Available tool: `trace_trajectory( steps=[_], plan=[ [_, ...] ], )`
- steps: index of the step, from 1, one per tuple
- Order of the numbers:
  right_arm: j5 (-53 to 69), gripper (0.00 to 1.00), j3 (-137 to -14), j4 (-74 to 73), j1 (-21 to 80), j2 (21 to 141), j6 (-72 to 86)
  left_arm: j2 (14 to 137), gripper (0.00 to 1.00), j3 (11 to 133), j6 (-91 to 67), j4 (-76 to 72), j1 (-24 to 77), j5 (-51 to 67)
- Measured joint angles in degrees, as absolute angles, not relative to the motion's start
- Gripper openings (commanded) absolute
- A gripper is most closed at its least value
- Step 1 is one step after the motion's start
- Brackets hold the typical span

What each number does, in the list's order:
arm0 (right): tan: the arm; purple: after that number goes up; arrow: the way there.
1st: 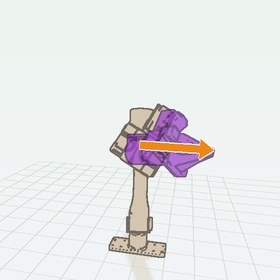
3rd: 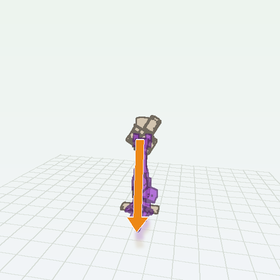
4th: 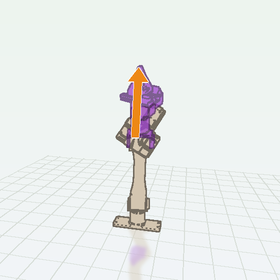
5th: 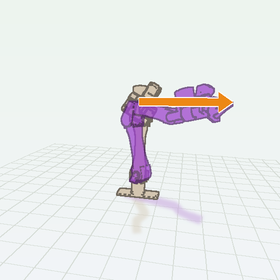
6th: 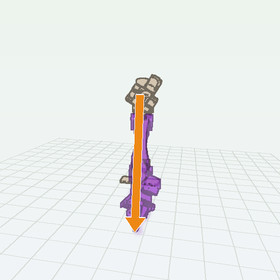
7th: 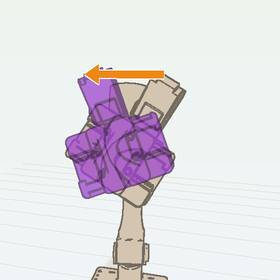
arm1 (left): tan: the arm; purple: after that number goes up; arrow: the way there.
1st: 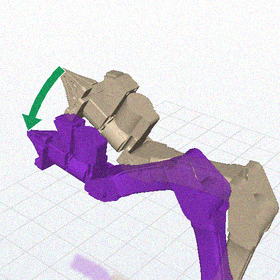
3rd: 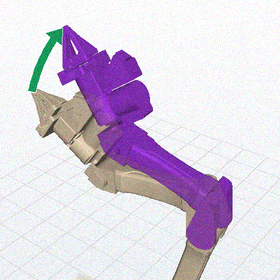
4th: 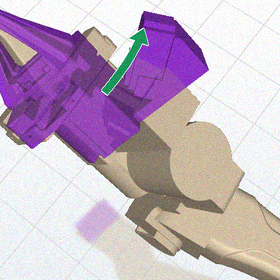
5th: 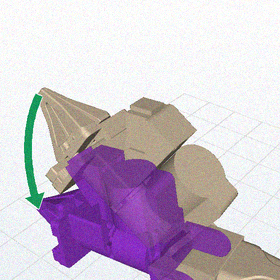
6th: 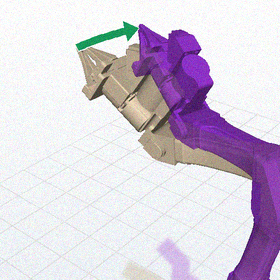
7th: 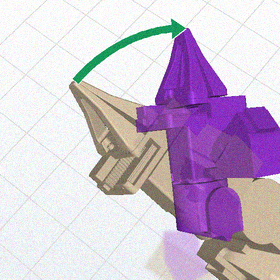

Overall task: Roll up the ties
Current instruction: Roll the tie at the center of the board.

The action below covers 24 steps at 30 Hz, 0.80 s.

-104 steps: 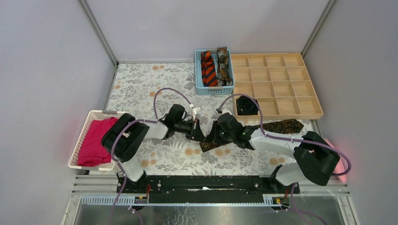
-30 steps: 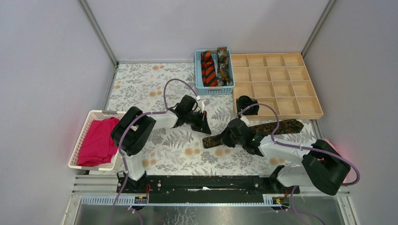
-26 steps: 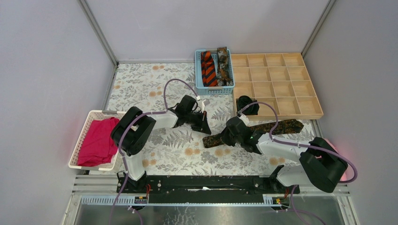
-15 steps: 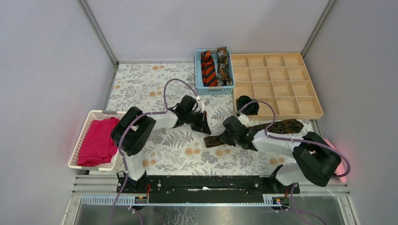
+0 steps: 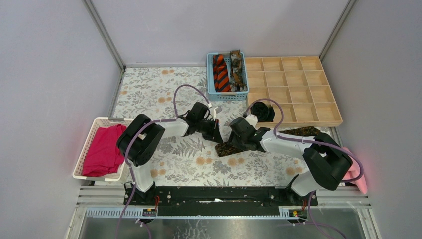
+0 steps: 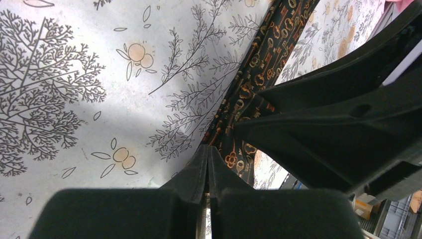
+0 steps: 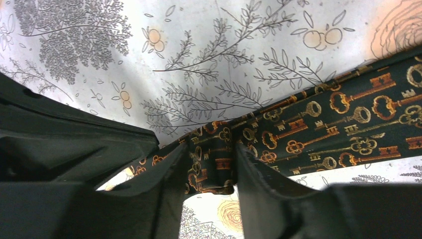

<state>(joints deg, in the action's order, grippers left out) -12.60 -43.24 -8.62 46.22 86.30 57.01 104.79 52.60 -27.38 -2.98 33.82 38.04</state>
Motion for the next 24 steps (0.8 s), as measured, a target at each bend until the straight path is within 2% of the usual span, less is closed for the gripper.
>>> trace_trajectory(
  steps=[4,8,10,12,15,18,19,24],
  plan=[
    [-12.6,0.65,-43.8,-10.1,46.2,84.8,54.5,104.8,0.04,52.3,-27.4,-3.1,33.8,38.1],
    [-12.9,0.67,-43.9,-11.9,46.2,80.4,52.0,105.1,0.04,52.1,-27.4,-3.5,33.8,38.2],
    [-13.7,0.64,-44.4,-13.4,46.5,78.3,50.6,105.4,0.04,52.1,-27.4,-3.5,33.9,38.1],
    [-15.9,0.55,-45.3,-15.7,47.6,76.6,49.2,105.5,0.04,52.1,-27.4,-3.5,34.0,38.1],
    [-19.8,0.25,-46.4,-19.9,51.9,75.2,47.7,105.9,0.04,52.8,-27.3,-2.9,34.1,37.9],
    [-23.3,0.06,-46.9,-24.0,58.0,75.5,47.5,107.4,0.04,54.8,-27.2,-2.6,34.1,37.4],
    [-23.6,0.03,-46.9,-24.8,59.4,76.0,47.4,107.6,0.04,55.2,-27.2,-2.6,34.1,37.3],
    [-27.5,0.0,-47.0,-28.6,65.4,82.7,48.9,108.9,0.04,57.2,-26.5,-1.3,34.1,35.4]
  ],
)
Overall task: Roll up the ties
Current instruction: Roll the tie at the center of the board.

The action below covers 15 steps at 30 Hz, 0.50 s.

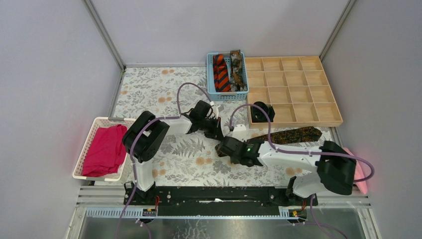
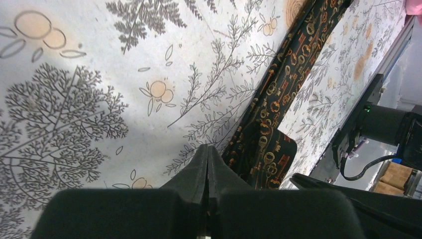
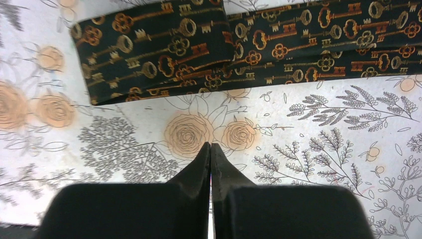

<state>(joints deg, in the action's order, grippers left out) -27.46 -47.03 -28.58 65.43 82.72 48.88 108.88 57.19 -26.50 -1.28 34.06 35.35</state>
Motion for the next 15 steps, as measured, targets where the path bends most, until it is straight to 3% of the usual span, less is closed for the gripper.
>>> trace_trajectory(
  steps=[15],
  plan=[
    [-29.4,0.0,-46.5,-21.3,66.4,90.0,46.0,108.0,0.03,54.9,-26.5,-0.9,34.9,35.0]
  ],
)
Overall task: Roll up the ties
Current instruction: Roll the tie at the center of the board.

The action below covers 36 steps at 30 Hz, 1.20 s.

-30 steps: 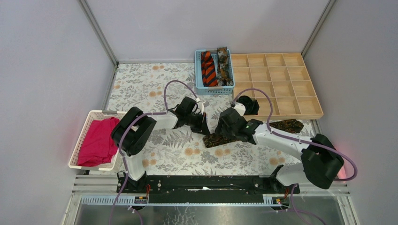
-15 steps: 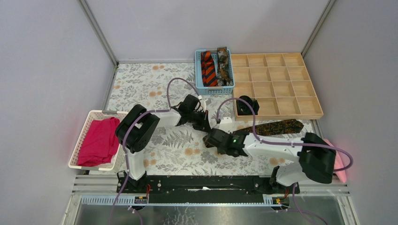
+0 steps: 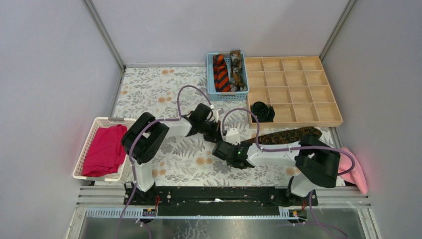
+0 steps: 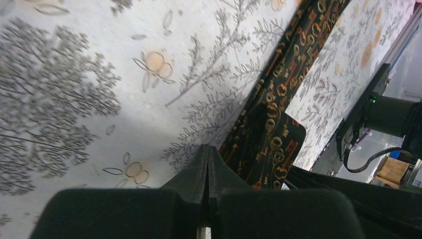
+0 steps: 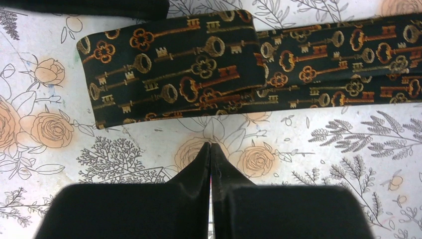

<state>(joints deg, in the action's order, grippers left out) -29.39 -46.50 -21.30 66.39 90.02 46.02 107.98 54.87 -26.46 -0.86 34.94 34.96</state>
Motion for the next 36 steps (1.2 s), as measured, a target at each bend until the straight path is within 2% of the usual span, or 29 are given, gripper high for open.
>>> trace_trajectory(
  steps=[20,24,28,31,34,36],
  plan=[
    [-33.9,0.01,-48.8,-13.2,64.9,95.6,39.8,107.5,0.04,51.8,-27.2,-4.8,36.0,38.4],
    [-34.0,0.08,-48.9,-13.6,65.1,95.5,39.7,107.7,0.09,53.8,-26.8,-1.8,36.1,35.5],
    [-34.1,0.13,-49.0,-16.7,66.1,94.4,39.9,108.0,0.19,58.0,-26.4,2.3,36.1,27.8],
    [-34.7,0.23,-48.9,-20.1,67.1,91.1,40.5,108.5,0.25,61.6,-26.3,5.3,35.6,21.3],
    [-36.0,0.28,-48.9,-23.5,67.9,85.9,40.9,108.8,0.22,64.8,-26.4,7.6,33.9,15.9],
    [-37.0,0.36,-49.1,-25.6,68.3,83.1,41.0,108.8,0.16,66.7,-26.8,8.4,32.4,12.7]
  ],
)
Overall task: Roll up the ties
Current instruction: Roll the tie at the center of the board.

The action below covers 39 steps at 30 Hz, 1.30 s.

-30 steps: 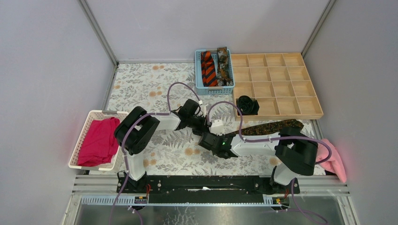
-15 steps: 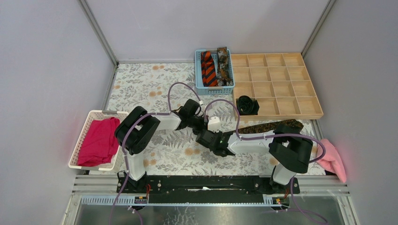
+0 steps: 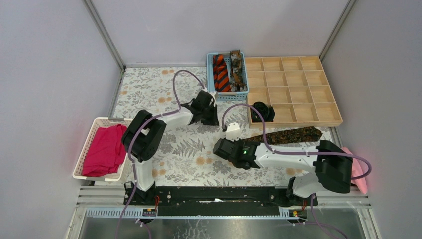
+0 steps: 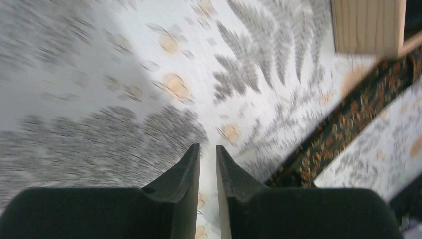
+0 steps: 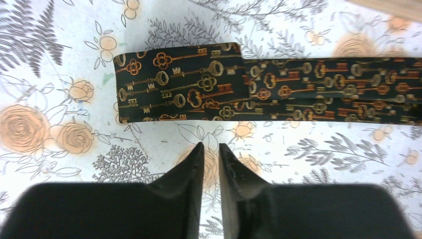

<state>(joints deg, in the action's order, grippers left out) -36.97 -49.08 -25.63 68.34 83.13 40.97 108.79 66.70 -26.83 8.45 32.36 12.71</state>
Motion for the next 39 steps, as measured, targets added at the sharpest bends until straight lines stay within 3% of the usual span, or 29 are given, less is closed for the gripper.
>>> trace_trajectory(
  steps=[5,9,16,28,39],
  plan=[
    [-40.8,0.5,-54.5,-32.6,70.7,82.9,40.1,101.6,0.02,62.4,-30.3,7.8,29.6,6.1],
    [-46.1,0.66,-64.0,-37.8,73.5,89.7,38.9,80.3,0.0,50.8,-34.1,7.5,29.1,0.5],
    [-52.0,0.67,-71.3,-40.6,75.8,103.9,36.2,53.8,0.0,40.6,-38.8,7.9,29.3,-6.7],
    [-53.4,0.67,-76.9,-40.1,75.8,113.7,31.4,51.0,0.0,39.7,-38.7,14.0,29.3,-10.9],
    [-52.7,0.68,-79.6,-42.5,76.4,114.0,31.1,51.1,0.0,39.7,-37.4,14.1,29.2,-11.8]
  ],
)
